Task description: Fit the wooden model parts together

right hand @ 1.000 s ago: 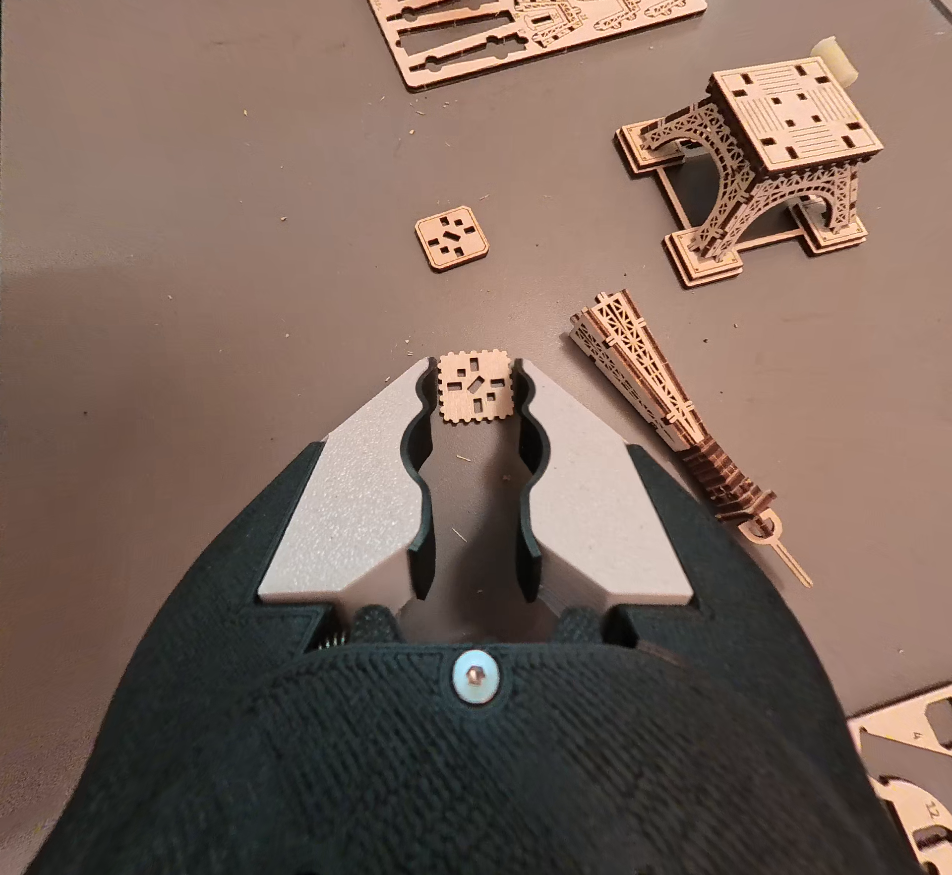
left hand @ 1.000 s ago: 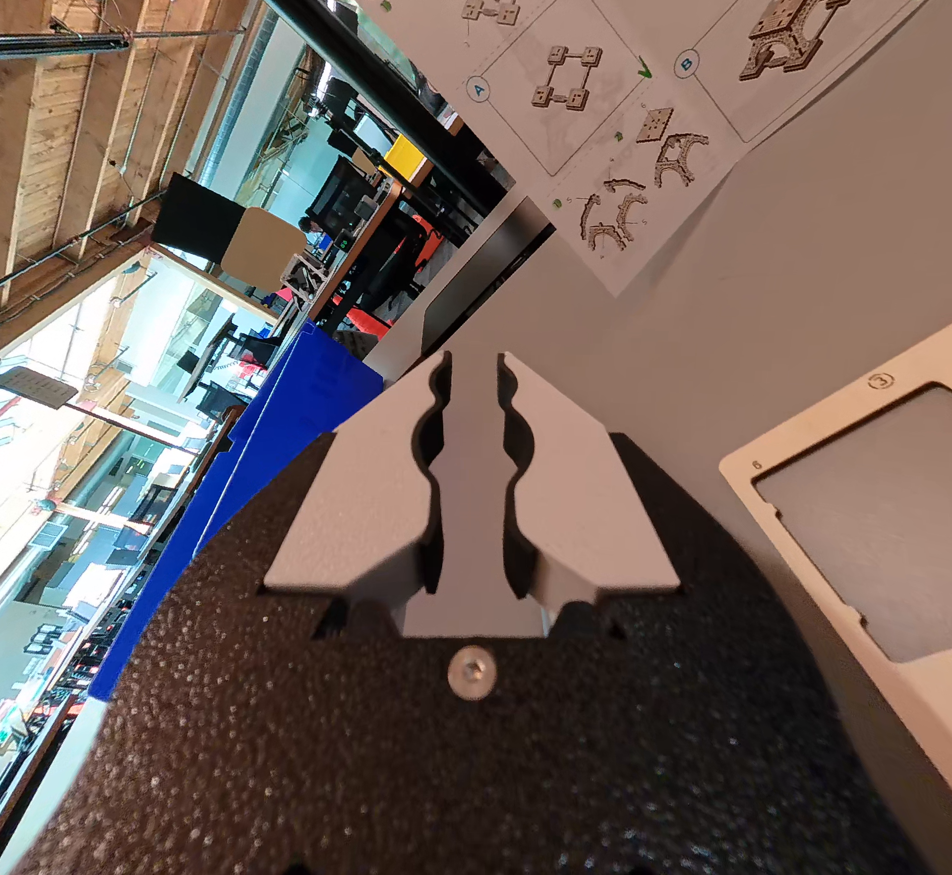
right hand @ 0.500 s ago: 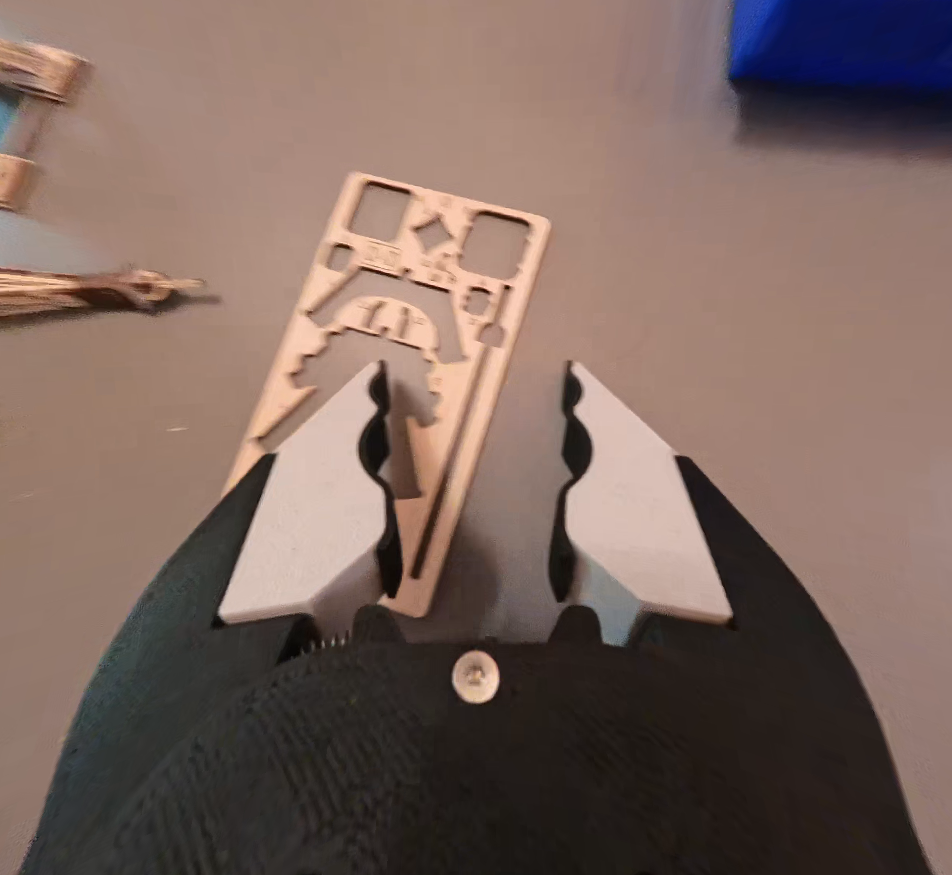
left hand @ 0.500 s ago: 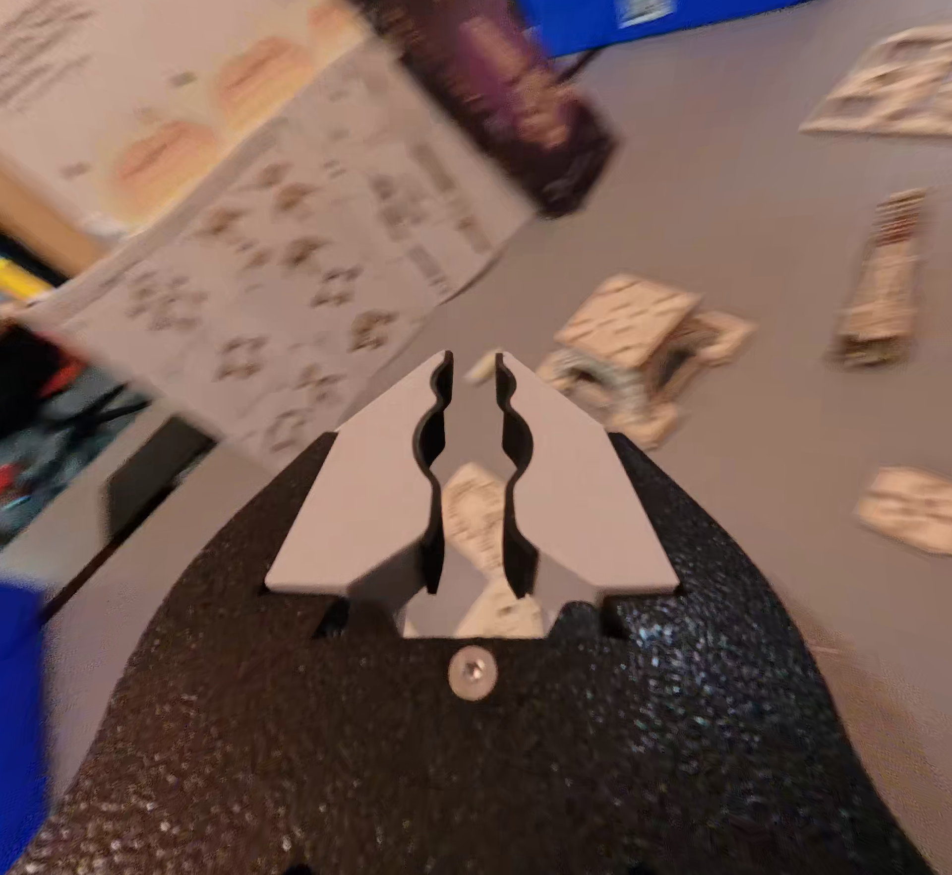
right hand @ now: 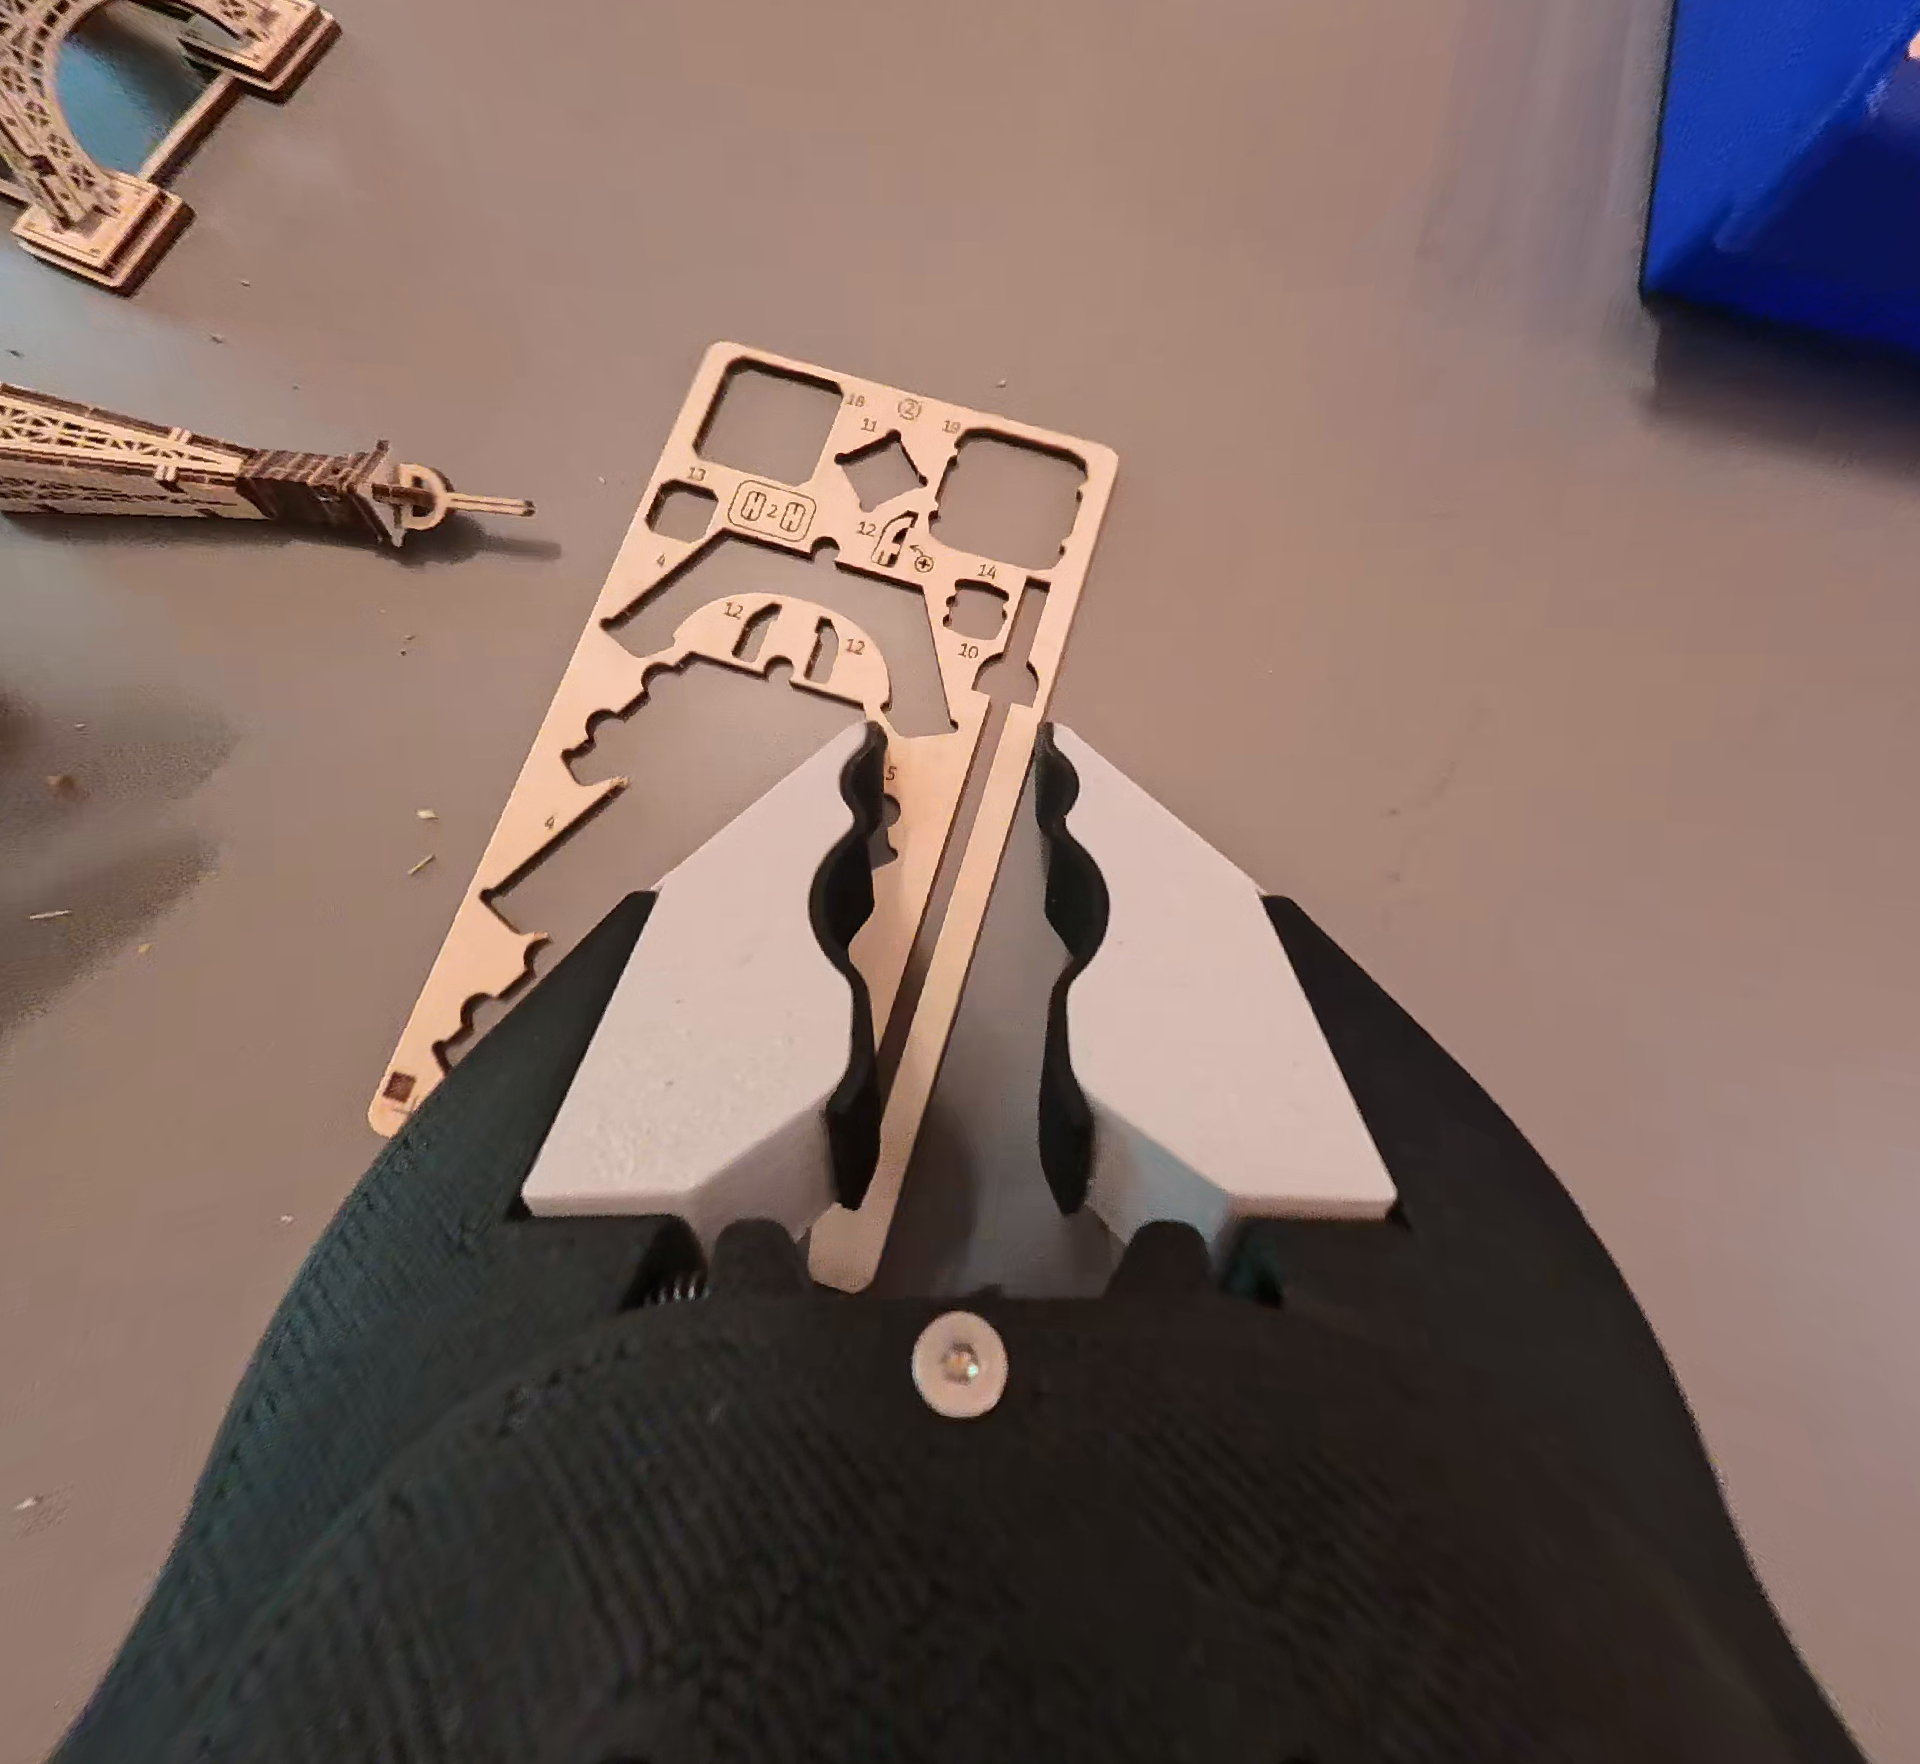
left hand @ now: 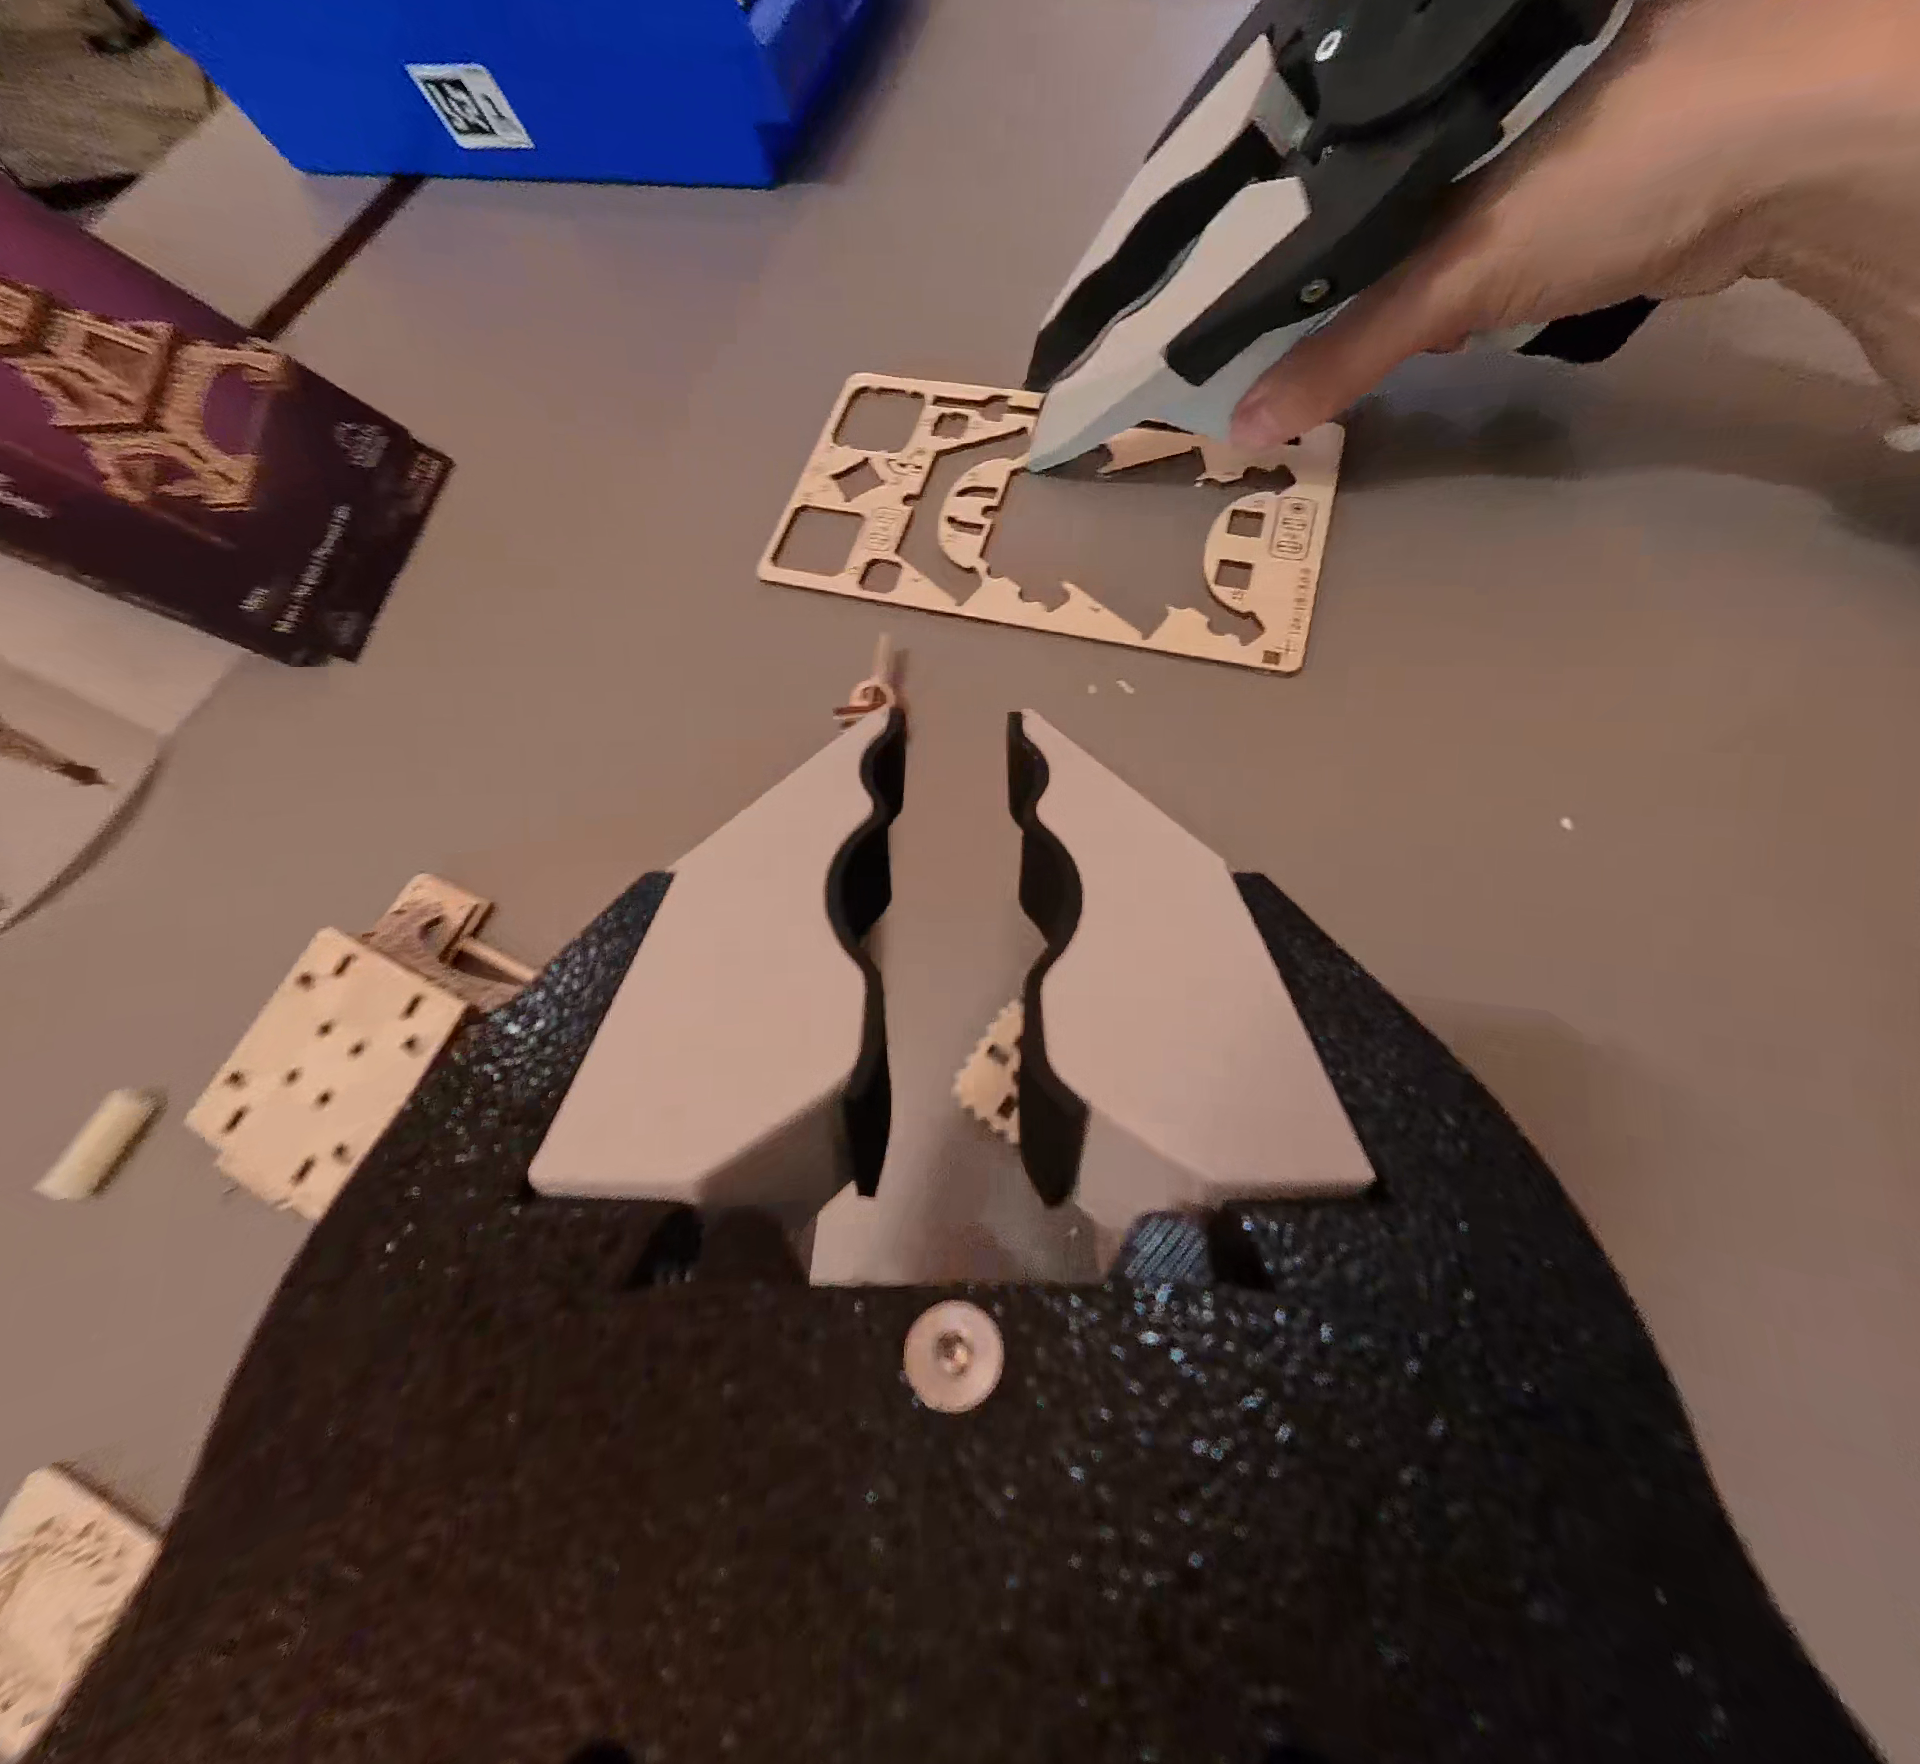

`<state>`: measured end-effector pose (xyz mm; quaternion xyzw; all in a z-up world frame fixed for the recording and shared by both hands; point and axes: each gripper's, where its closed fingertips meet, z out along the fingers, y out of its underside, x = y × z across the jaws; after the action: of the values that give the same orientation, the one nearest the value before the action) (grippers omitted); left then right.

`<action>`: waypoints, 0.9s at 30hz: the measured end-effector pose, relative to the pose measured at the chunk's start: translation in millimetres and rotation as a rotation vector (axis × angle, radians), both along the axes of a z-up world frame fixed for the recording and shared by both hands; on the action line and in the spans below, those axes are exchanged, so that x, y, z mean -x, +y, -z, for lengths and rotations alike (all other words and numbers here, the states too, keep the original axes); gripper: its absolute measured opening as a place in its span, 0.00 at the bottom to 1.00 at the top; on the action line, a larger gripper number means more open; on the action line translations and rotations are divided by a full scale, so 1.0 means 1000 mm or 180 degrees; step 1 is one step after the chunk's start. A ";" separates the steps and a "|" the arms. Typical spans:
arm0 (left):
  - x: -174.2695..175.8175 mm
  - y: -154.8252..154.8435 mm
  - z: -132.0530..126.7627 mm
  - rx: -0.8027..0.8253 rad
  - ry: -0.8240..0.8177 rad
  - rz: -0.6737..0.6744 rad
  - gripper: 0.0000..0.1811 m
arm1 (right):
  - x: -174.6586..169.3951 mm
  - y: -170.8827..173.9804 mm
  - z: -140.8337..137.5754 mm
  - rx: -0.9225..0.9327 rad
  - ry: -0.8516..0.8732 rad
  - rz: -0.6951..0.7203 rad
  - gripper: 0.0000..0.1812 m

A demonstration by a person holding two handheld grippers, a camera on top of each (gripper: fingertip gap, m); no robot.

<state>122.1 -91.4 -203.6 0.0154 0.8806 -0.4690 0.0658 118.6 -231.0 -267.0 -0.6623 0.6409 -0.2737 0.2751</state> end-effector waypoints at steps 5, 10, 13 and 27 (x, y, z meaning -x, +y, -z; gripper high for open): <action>0.018 -0.021 0.008 0.0071 0.0476 -0.0094 0.13 | 0.002 -0.007 -0.007 0.0110 -0.0275 -0.0036 0.15; 0.009 -0.040 0.006 0.0464 0.1066 -0.0576 0.29 | 0.013 -0.005 -0.066 0.0239 -0.1156 -0.0023 0.15; 0.019 -0.056 -0.008 0.0817 0.1888 -0.0447 0.33 | 0.024 0.012 -0.092 0.0231 -0.1580 -0.0079 0.14; 0.071 -0.018 -0.014 0.0028 0.2687 0.0797 0.01 | 0.034 0.047 -0.124 -0.1753 -0.1284 -0.1380 0.41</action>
<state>51.2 -109.6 -190.1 -0.0712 0.8197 -0.4423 -0.3570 85.1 -183.9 -143.4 -0.6166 0.4689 -0.1518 0.6139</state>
